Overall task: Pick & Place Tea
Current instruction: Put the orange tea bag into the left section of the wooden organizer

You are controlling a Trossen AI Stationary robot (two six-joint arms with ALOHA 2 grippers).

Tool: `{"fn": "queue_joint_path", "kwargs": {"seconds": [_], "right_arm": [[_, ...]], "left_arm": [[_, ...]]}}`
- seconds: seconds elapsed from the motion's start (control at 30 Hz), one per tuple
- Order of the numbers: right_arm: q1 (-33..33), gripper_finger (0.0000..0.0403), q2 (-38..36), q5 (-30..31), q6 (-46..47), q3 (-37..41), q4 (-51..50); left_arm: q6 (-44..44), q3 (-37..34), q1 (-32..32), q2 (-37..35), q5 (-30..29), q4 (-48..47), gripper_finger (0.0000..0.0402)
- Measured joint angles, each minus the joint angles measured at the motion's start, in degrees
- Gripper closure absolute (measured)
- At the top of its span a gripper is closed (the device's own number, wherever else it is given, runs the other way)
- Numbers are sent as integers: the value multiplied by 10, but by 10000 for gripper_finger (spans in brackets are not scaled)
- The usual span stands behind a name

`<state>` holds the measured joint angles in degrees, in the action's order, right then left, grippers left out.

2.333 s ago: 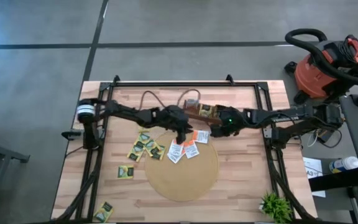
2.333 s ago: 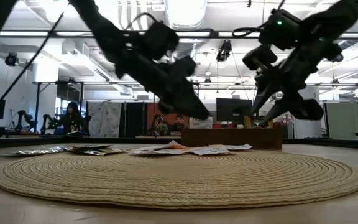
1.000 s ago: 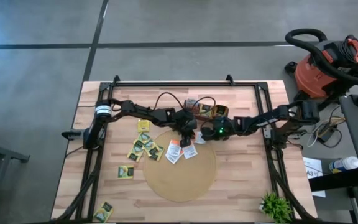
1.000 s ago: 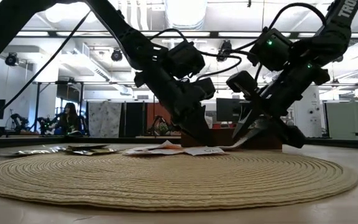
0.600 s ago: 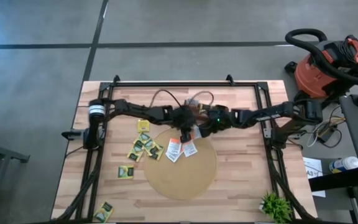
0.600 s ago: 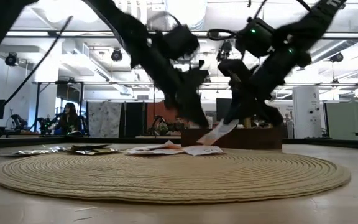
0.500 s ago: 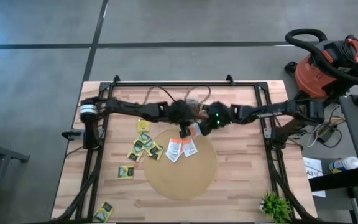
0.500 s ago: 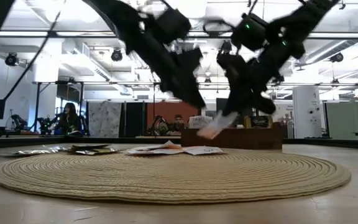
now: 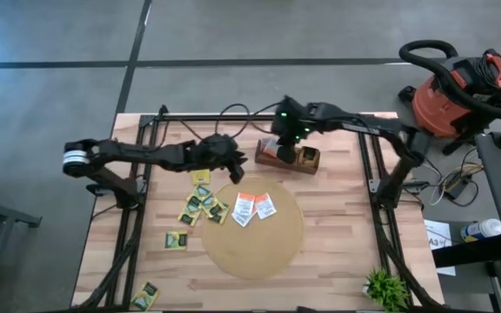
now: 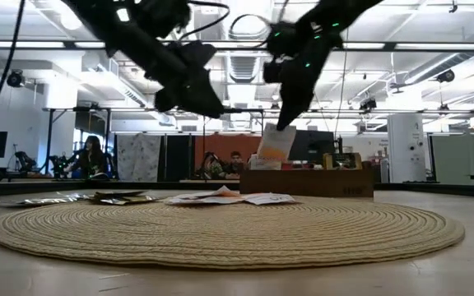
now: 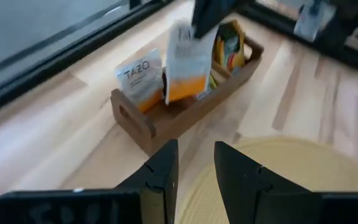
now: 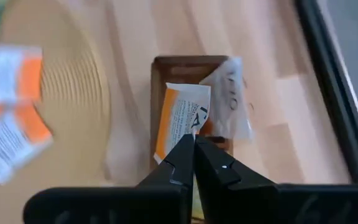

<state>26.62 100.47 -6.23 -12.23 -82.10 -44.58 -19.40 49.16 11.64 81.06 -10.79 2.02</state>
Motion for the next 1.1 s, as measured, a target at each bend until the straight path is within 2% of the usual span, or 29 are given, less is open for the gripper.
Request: {"fn": "queue_joint_path", "kwargs": {"seconds": [0.07,0.23,0.33,0.47,0.7,1.1], "right_arm": [[0,394,42,1,-46,-50,-47],[1,394,111,24,-92,-145,-78],[0,394,141,55,-118,-187,-104],[1,394,169,64,-133,-229,-149],[-7,394,195,63,-135,-252,-166],[-17,393,213,63,-121,-228,-162]], "left_arm": [[-37,-29,0,-17,0,23,303],[-105,-80,-3,-48,2,38,303],[-123,-101,-3,-62,2,38,303],[-126,-116,-4,-72,1,40,303],[-117,-121,-4,-72,-2,45,303],[-90,-121,-3,-72,-6,44,303]]}}
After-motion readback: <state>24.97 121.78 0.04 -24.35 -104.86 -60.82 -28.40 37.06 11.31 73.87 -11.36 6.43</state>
